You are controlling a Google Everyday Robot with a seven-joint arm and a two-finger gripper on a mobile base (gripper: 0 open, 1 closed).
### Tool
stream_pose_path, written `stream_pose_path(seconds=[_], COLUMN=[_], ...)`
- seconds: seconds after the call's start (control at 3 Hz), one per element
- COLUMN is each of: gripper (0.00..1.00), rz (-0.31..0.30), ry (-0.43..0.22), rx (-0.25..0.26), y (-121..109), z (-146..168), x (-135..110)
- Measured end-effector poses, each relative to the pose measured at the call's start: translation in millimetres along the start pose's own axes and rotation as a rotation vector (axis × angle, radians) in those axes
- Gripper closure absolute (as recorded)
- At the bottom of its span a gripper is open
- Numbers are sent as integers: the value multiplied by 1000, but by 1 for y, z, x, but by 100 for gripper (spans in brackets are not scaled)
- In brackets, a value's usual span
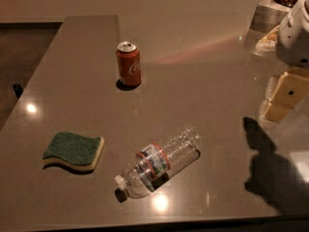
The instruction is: Pick coke can
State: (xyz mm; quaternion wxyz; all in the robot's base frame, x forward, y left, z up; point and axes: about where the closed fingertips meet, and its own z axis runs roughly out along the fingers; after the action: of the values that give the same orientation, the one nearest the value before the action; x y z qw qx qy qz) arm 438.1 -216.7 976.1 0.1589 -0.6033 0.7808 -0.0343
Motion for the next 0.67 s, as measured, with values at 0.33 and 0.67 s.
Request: stream_pose_path(seconds=[0.33,0.67], gripper=[0,0], rz=[0,13], ry=[0,-31], rx=[0,-5], y=[0,-3], z=[0,5], x=[0,-11])
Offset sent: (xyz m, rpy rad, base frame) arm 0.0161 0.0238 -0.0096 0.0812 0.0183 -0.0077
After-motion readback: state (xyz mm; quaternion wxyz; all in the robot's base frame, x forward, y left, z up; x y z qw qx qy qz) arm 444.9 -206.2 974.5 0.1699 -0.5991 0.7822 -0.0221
